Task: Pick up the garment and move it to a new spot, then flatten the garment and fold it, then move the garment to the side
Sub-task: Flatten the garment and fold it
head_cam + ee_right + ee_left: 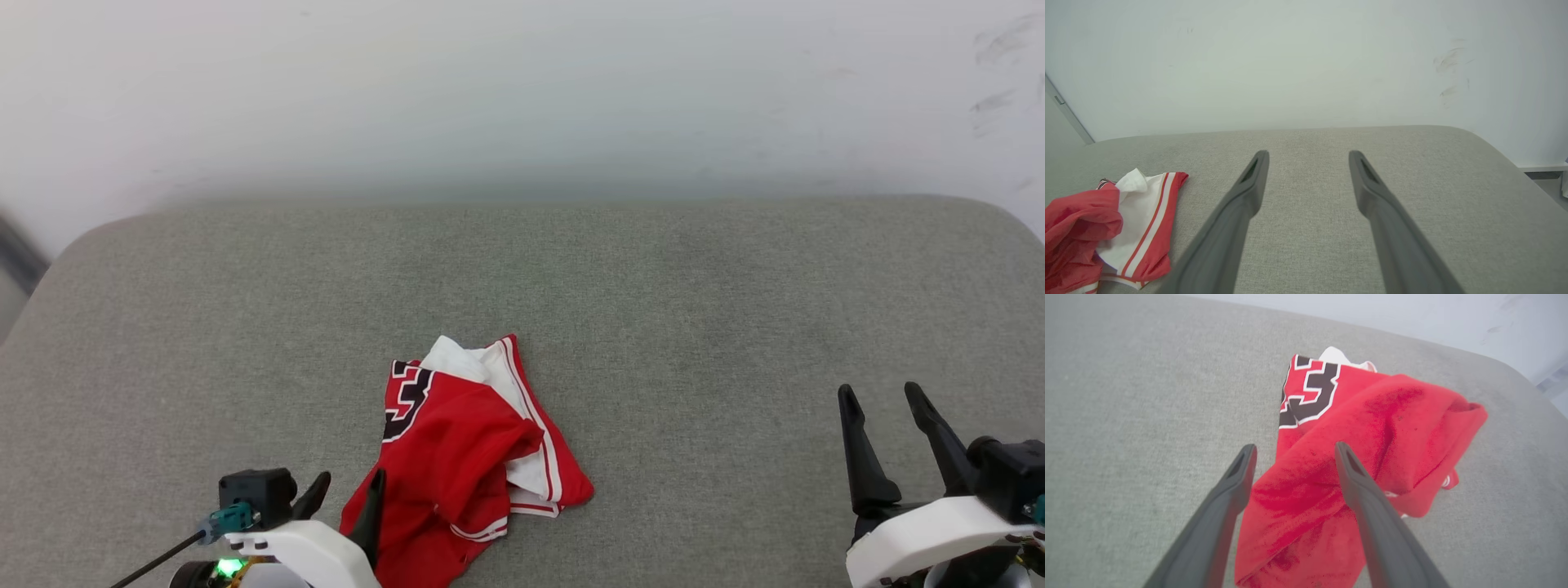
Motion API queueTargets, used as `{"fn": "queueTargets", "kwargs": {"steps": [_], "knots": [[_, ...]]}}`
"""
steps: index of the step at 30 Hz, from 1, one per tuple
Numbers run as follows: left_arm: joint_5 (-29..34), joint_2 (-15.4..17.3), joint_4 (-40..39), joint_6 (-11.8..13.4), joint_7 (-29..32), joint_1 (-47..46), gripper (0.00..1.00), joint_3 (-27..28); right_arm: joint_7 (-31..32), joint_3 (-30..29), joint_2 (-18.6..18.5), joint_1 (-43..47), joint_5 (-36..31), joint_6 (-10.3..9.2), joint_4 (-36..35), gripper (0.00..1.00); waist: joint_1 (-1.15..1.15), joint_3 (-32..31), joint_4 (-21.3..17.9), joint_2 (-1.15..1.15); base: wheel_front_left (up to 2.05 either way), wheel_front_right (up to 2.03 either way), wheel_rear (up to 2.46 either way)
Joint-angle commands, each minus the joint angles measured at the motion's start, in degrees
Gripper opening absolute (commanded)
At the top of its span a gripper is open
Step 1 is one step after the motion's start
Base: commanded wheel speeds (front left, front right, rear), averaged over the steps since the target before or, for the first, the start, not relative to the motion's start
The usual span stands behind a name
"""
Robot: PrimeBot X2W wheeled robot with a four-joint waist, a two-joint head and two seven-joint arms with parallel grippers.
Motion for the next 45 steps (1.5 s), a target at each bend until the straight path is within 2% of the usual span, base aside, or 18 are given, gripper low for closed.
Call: {"fn": "queueTargets", "kwargs": {"steps": [1, 4, 7, 14, 18, 21, 22, 23, 24, 28, 33, 36, 39, 42, 43, 44, 45], "knots": [[0.72, -0.05, -0.47, 0.24, -0.79, -0.97, 1.0, 0.06, 0.18, 0.06, 0.01, 0.69, 0.01, -0.02, -0.25, 1.0, 0.0, -0.16, -0.19, 0.0, 0.0, 0.0, 0.0], [2.77, -0.42, -2.47, -0.12, -3.32, -2.65, 1.0, -0.72, 0.39, -0.06, 0.02, 0.79, 0.1, -0.02, -0.85, 1.0, 0.0, -0.25, -0.39, 0.0, 0.0, 0.0, 0.0], [4.34, -0.83, -3.47, -1.58, -2.4, -5.28, 1.0, -3.16, 0.59, -0.26, 0.01, 0.95, 0.19, -0.02, -1.26, 1.0, 0.0, -0.03, -0.43, 0.0, 0.0, 0.0, 0.0], [5.6, 0.12, -1.18, -6.78, 11.02, -12.17, 1.0, -11.35, 0.83, 0.01, 0.02, 0.04, 0.5, -0.02, -1.78, 1.0, 0.0, 1.72, -1.44, 0.0, 0.0, 0.0, 0.0], [6.11, 2.06, 1.11, -7.29, 18.32, -14.62, 1.0, -13.25, 0.44, -0.18, 0.02, -0.7, 0.73, -0.02, -1.52, 1.0, 0.0, 3.13, -2.09, 0.0, 0.0, 0.0, 0.0], [6.51, 3.41, 2.3, -6.84, 21.08, -16.32, 1.0, -13.26, 0.16, -0.14, 0.02, -1.14, 0.99, -0.02, -1.18, 1.0, 0.0, 4.2, -2.53, 0.0, 0.0, 0.0, 0.0], [6.5, 3.75, 2.76, -6.71, 21.55, -16.63, 0.76, -13.09, -0.05, -0.12, 0.02, -1.39, 1.06, -0.02, -1.08, 1.0, 0.0, 4.53, -2.64, 0.0, 0.0, 0.0, 0.0], [6.61, 4.06, 2.97, -6.74, 21.46, -16.91, 0.16, -12.93, -0.14, -0.11, 0.02, -1.59, 1.13, -0.02, -0.94, 1.0, 0.0, 4.8, -2.74, 0.0, 0.0, 0.0, 0.0], [6.52, 4.08, 2.94, -6.53, 20.77, -17.26, 0.0, -12.43, -0.27, -0.12, 0.02, -1.68, 1.36, -0.02, -0.82, 1.0, 0.0, 5.08, -2.79, 0.0, 0.0, 0.0, 0.0], [5.62, 3.91, 3.01, -4.86, 16.57, -17.23, 0.0, -9.41, -0.78, -0.21, 0.02, -2.23, 1.41, -0.02, -0.12, 1.0, 0.0, 5.9, -2.75, 0.0, 0.0, 0.0, 0.0], [2.73, 3.84, 3.44, 0.01, 9.93, -13.11, 0.0, -2.59, -1.34, -0.39, 0.02, -2.61, 1.74, -0.02, 0.77, 1.0, 0.0, 6.4, -2.31, 0.0, 0.0, 0.0, 0.0], [0.13, 3.61, 4.73, 2.46, 7.92, -9.62, 0.0, 0.94, -1.57, -0.35, 0.02, -2.78, 1.94, -0.02, 1.19, 1.0, 0.0, 6.74, -1.91, 0.0, 0.0, 0.0, 0.0], [-2.93, 3.03, 7.19, 3.23, 6.82, -6.41, 0.0, 3.55, -1.74, -0.28, 0.02, -2.93, 1.92, -0.02, 1.54, 1.0, 0.0, 7.03, -1.56, 0.0, 0.0, 0.0, 0.0], [-5.02, 2.38, 10.09, 2.01, 7.1, -4.59, 0.0, 3.97, -1.8, -0.16, 0.02, -3.36, 1.77, -0.02, 1.73, 1.0, 0.0, 7.27, -1.28, 0.0, 0.0, 0.0, 0.0], [-5.52, 2.14, 11.11, 1.53, 7.24, -4.27, 0.25, 3.73, -1.81, -0.11, 0.02, -3.48, 1.68, -0.02, 1.79, 1.0, 0.0, 7.31, -1.18, 0.0, 0.0, 0.0, 0.0], [-5.62, 1.78, 11.79, 1.1, 7.16, -4.2, 0.71, 3.43, -1.77, -0.18, 0.02, -3.58, 1.59, -0.02, 1.81, 1.0, 0.0, 7.33, -1.05, 0.0, 0.0, 0.0, 0.0], [-5.29, 1.53, 12.19, 0.87, 6.39, -4.41, 1.0, 3.28, -1.7, -0.2, 0.02, -3.65, 1.47, -0.02, 1.81, 1.0, 0.0, 7.31, -0.93, 0.0, 0.0, 0.0, 0.0]]}}
